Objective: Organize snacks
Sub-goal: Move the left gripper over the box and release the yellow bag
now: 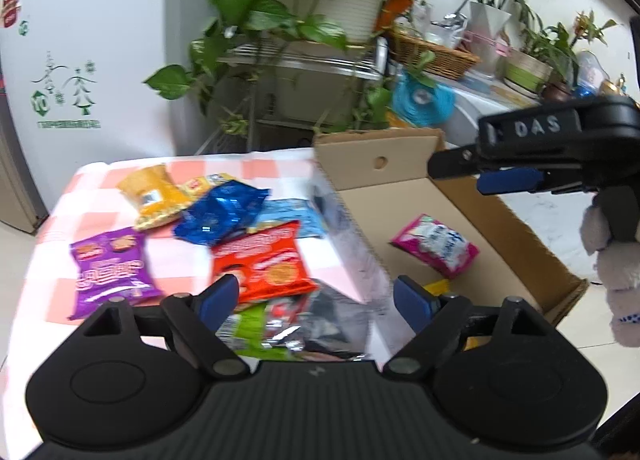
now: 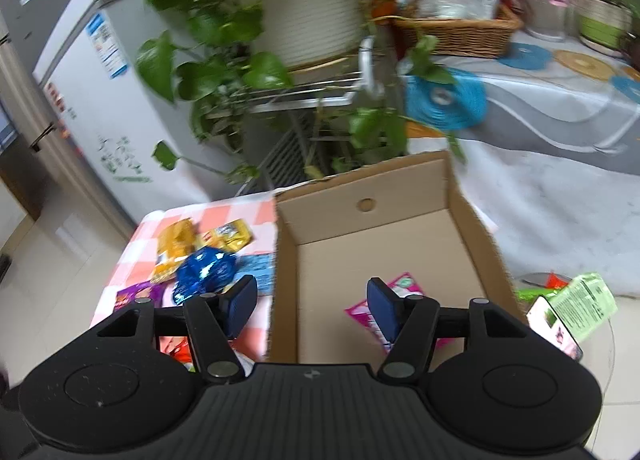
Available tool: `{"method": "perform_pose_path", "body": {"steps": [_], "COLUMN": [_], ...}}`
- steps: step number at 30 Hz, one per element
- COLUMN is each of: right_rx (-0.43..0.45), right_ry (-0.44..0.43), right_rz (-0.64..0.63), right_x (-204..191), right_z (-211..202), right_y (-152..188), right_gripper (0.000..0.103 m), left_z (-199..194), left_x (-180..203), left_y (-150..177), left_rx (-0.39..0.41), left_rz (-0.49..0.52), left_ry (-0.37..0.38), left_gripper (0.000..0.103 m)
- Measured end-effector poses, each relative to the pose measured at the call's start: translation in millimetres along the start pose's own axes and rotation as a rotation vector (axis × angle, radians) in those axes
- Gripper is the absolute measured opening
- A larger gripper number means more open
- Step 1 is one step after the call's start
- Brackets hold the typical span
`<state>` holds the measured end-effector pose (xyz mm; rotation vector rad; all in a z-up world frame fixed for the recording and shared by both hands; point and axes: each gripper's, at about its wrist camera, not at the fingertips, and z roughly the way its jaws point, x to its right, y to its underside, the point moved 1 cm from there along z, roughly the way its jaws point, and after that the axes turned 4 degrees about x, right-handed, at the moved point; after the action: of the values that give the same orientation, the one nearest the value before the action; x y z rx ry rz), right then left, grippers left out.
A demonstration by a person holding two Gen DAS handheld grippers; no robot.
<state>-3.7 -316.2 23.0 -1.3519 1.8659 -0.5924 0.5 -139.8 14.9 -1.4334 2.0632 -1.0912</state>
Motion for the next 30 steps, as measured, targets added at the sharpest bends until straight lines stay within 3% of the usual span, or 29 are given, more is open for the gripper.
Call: {"method": "perform_pose_path", "body": {"steps": [16, 26, 30], "right_rx": [-0.065, -0.127, -0.147], "right_ry": [-0.136, -0.155, -0.157], "right_rz": [-0.132, -0.205, -0.206], "right_x": [-52.7, -80.9, -86.3], "right_z": [24.3, 48.0, 58.2], "right_y": [11.6, 21.0, 21.8], "right_gripper": [0.068, 0.068, 0.068], "left_z": [-13.0, 3.7, 20.0], "left_x": [-77.0, -149.7, -160.9], "left_y": [5.5, -4.5, -10.0], "left_rx": [-0.036, -0.066, -0.085], "left_rz": [-0.006, -0.176, -0.194], "left_ry": [-0.102, -0.212, -0.230], "left_gripper": [0.091, 0.093, 0.093]}}
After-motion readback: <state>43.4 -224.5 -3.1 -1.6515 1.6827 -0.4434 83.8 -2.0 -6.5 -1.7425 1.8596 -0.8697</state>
